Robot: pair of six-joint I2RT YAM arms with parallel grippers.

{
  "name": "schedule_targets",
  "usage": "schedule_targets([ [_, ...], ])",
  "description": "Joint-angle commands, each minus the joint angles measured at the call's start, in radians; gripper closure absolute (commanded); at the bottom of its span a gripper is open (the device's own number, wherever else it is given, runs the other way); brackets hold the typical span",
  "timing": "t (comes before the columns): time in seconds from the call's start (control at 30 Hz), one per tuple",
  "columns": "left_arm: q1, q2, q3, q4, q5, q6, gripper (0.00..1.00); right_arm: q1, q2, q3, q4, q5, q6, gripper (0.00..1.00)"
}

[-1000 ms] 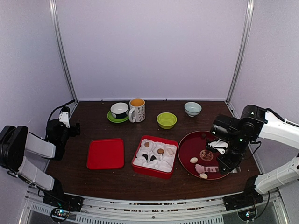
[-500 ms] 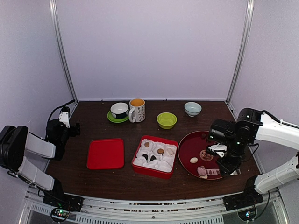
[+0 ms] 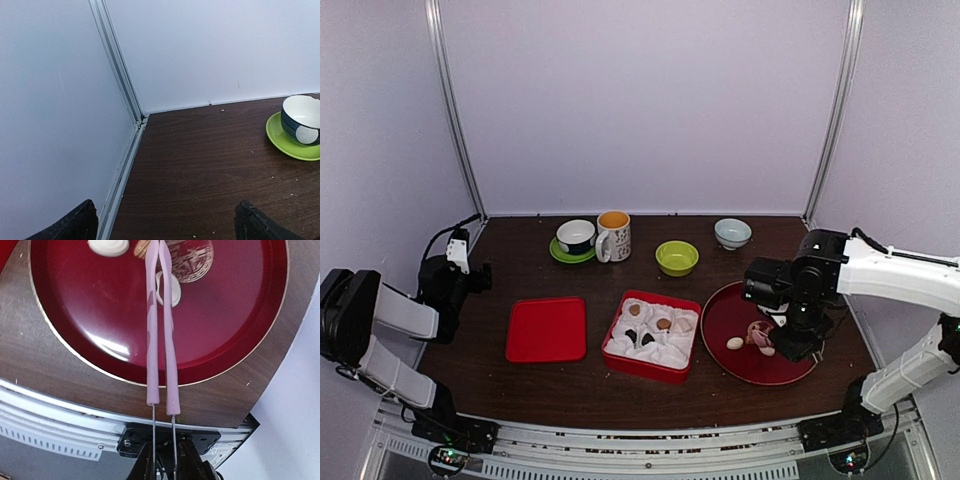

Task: Pack the chocolate
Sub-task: Adjust the fake chocolate on the plate.

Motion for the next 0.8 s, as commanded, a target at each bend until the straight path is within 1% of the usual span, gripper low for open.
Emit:
schedule_targets([
  [0.0, 0.01, 0.005, 0.011, 0.056, 0.008, -0.004, 0.02, -0.005, -0.011, 0.085, -0.027, 0.16, 0.042, 1.0],
  [0.13, 0.009, 0.005, 0.011, 0.057, 0.008, -0.004, 0.02, -0.006, -0.049, 0.085, -0.064, 0.106, 0.059, 0.99],
  [0.33, 0.009, 0.006, 0.011, 0.057, 0.008, -0.004, 0.02, -0.006, -0.099, -0.011, -0.094, 0.099, 0.134, 0.93],
  [0.57, 0.01, 0.006, 0.011, 0.057, 0.008, -0.004, 0.02, -0.005, -0.166, -0.075, 0.028, 0.013, 0.181, 0.96],
  [0.77, 0.01, 0.006, 0.011, 0.057, 0.008, -0.004, 0.02, -0.004, -0.201, -0.109, -0.021, 0.033, 0.206, 0.94],
])
